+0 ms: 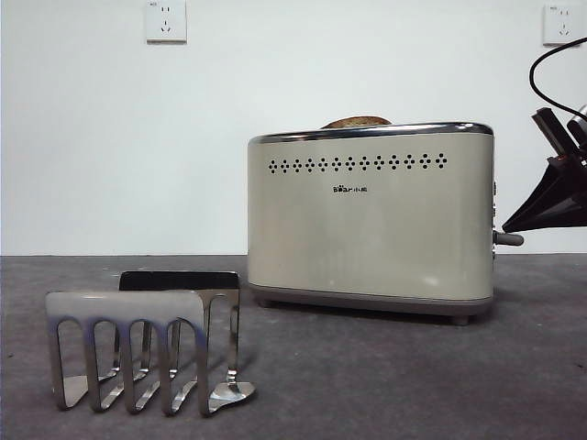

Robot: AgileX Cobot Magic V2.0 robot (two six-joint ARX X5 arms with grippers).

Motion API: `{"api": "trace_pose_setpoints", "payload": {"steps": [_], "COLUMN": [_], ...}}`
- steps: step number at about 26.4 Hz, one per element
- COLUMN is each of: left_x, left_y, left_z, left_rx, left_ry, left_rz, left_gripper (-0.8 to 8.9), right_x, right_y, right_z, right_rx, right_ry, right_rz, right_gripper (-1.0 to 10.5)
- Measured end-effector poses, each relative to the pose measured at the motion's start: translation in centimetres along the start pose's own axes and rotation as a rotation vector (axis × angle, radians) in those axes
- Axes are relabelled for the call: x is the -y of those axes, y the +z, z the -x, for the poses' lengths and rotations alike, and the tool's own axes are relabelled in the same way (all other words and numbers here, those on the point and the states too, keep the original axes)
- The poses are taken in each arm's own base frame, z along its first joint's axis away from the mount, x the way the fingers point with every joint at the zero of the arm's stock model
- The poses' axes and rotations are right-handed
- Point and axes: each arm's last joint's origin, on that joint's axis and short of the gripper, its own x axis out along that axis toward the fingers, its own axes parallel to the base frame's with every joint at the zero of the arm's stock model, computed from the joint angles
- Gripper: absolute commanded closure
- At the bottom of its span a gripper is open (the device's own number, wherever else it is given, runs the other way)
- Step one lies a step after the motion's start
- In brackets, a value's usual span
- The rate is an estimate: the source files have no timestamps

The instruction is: Pick up a slice of bread from the rack,put the bread on the toaster,press the button

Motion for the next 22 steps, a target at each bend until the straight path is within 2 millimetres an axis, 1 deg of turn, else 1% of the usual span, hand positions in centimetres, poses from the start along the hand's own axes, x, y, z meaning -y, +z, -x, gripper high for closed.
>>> {"api": "trace_pose_setpoints", "payload": {"steps": [18, 22], "left_x": [0.00, 0.00], "left_y": [0.00, 0.00], "left_z": [0.00, -0.01], "left_rx": [0.000, 0.000], "left_ry": [0.000, 0.000], "left_rz": [-0.001, -0.001], "left_gripper": [8.21, 8.21], "right_x": [-0.10, -0.37], "right_y": [0.07, 0.43], "right_z": [0.00, 0.07], "right_rx": [0.002, -0.006], "right_ry": [0.009, 0.007], "right_rz": [0.006, -0.001], "right_gripper": [9.5, 9.5]}}
